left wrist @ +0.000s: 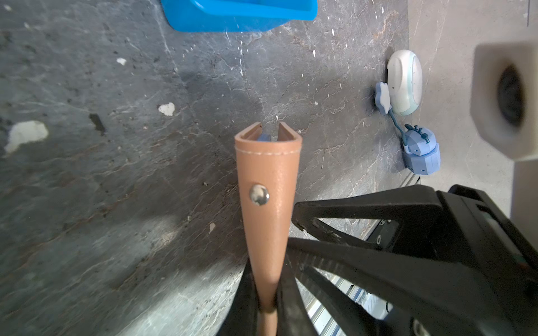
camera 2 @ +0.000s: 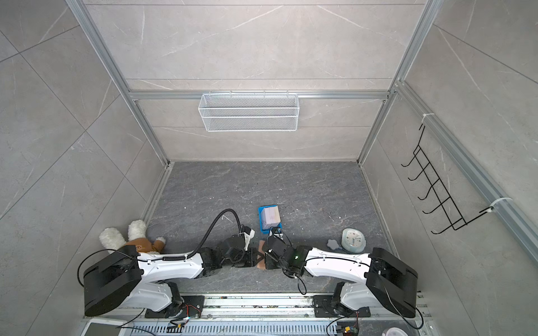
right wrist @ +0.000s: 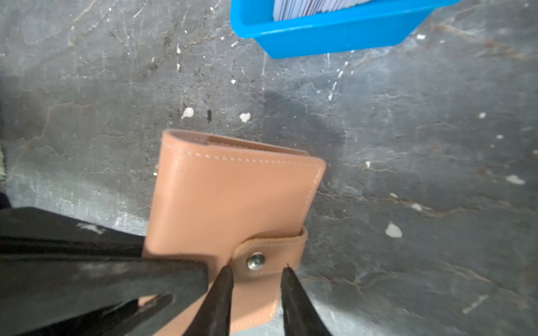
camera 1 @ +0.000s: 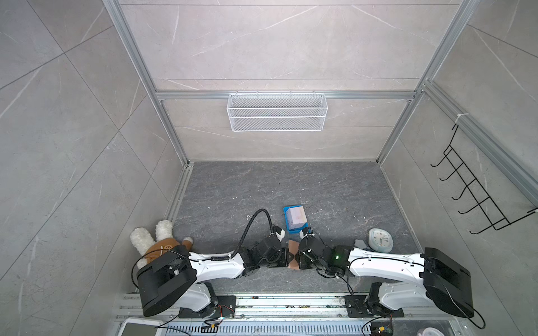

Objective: Insert credit cards into a card holder
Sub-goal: Open the button on the card holder.

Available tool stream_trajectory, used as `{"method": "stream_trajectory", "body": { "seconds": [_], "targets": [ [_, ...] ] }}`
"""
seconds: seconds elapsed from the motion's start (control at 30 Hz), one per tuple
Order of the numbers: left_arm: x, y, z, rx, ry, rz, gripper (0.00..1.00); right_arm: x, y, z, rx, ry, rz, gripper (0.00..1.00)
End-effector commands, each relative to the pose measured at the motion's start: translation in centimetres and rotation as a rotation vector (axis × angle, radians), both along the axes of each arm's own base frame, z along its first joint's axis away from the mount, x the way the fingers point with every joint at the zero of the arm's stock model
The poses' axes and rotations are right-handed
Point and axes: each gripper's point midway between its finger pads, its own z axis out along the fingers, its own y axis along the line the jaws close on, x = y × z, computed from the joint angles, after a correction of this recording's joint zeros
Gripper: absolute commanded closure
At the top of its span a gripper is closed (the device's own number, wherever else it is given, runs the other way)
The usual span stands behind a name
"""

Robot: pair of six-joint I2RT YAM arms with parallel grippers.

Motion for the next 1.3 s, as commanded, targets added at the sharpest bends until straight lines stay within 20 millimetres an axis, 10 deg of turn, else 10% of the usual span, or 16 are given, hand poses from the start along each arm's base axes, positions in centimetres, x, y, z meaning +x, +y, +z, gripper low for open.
{"method": "stream_trajectory", "body": {
  "seconds": [0.0,1.27],
  "targets": [
    [0.4,-1.6,2.3,-0.071,-0.044,-0.023,0.91,0.3,0.9,0.5,0.015,-0.010,0.024,0.67],
    [0.5,-1.4,1.6,-0.048,-0.030,-0.007,0.91,1.7,-2.5,1.0,-0.125,-0.074,-0.094,0.91]
  ]
}}
